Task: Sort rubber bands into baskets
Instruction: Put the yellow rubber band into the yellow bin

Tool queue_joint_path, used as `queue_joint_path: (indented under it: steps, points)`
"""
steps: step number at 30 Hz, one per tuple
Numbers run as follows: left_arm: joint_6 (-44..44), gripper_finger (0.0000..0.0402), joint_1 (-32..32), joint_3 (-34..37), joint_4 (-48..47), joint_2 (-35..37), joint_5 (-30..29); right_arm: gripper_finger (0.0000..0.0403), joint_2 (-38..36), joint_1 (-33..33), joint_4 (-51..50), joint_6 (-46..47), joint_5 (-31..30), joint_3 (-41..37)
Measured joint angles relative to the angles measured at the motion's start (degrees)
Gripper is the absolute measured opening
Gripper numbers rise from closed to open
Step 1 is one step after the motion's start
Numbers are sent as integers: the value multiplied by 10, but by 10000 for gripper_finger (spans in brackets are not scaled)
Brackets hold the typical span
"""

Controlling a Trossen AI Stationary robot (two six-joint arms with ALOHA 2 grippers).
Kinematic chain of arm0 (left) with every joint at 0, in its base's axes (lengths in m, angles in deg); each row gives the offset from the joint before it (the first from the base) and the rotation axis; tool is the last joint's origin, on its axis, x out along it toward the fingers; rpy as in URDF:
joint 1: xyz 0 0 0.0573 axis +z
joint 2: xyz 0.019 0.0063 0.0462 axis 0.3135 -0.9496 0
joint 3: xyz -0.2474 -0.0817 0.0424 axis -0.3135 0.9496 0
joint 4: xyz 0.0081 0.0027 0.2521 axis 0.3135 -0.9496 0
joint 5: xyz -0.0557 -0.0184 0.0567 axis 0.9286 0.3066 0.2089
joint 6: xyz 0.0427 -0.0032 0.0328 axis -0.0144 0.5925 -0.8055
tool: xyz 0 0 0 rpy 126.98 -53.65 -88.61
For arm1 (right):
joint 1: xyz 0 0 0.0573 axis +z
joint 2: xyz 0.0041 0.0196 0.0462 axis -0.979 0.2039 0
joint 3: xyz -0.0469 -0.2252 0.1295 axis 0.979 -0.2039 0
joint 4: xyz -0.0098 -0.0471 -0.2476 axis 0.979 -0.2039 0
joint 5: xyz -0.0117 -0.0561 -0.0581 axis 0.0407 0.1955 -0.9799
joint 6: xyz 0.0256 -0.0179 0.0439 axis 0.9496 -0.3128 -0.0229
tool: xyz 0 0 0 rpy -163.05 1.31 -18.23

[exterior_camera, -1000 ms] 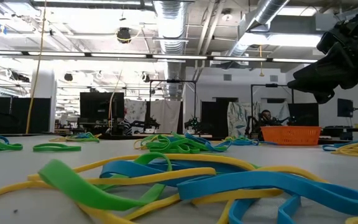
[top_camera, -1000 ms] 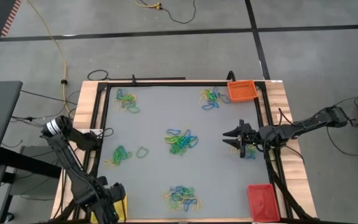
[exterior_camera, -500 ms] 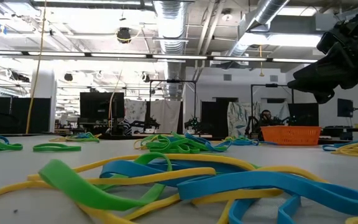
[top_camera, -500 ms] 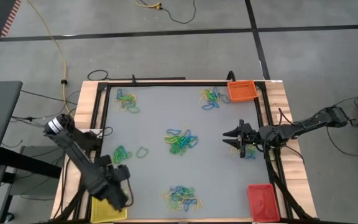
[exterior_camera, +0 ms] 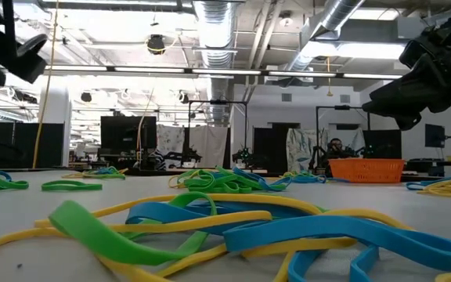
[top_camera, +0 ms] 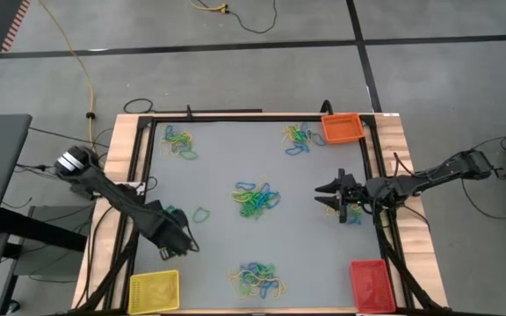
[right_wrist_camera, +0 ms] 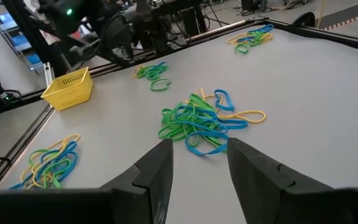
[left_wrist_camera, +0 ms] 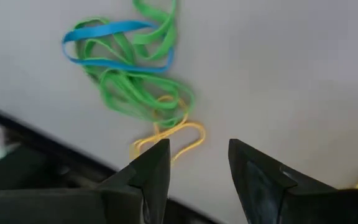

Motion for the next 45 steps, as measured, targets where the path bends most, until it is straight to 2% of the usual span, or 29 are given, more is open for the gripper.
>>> queue_joint_path:
  steps: [6,11,18,22,30,33,38,45]
  points:
    - [93,151,2,101,38,117,11,179,0,0,0,-5,0,0]
    - [108,151,-2,150,57,150,49,179,0,0,0,-5,0,0]
    - [69,151,-1,151,58,120,66,179,0,0,1,-5,0,0]
    - [35,151,-1,151,58,75,95,179,0,0,1,-5,0,0]
    - [-49,147,13,150,104,-6,112,179,0,0,2,-5,0,0]
    - [-84,121,29,149,106,-24,126,179,0,0,2,-5,0,0]
    - [-127,15,59,148,96,-22,134,179,0,0,2,-5,0,0]
    - [-162,1,70,95,-11,-18,103,179,0,-1,1,-5,-1,0]
